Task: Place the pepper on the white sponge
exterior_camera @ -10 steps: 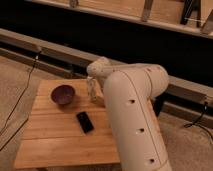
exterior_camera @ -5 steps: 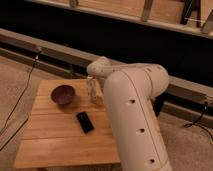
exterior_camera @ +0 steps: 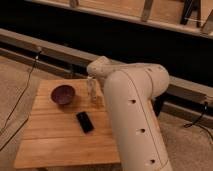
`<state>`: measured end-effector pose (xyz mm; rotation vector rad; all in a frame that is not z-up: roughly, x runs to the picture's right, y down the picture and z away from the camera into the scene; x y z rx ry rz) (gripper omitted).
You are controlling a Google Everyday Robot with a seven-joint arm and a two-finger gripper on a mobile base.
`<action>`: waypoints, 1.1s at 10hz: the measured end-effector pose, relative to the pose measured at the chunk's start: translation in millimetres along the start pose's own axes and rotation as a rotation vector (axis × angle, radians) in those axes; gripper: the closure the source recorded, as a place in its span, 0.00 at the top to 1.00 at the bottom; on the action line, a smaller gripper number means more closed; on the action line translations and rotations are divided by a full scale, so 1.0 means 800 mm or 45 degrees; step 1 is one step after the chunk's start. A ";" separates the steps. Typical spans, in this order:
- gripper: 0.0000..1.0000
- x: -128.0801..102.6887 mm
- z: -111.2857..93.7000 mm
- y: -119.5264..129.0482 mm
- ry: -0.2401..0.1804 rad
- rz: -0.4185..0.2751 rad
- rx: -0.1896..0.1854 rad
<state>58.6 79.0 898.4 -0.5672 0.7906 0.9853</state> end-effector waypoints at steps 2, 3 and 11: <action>0.80 -0.001 -0.010 0.002 -0.019 0.015 -0.032; 0.80 -0.003 -0.023 0.003 -0.049 0.025 -0.068; 0.80 -0.002 -0.067 0.009 -0.158 0.013 -0.195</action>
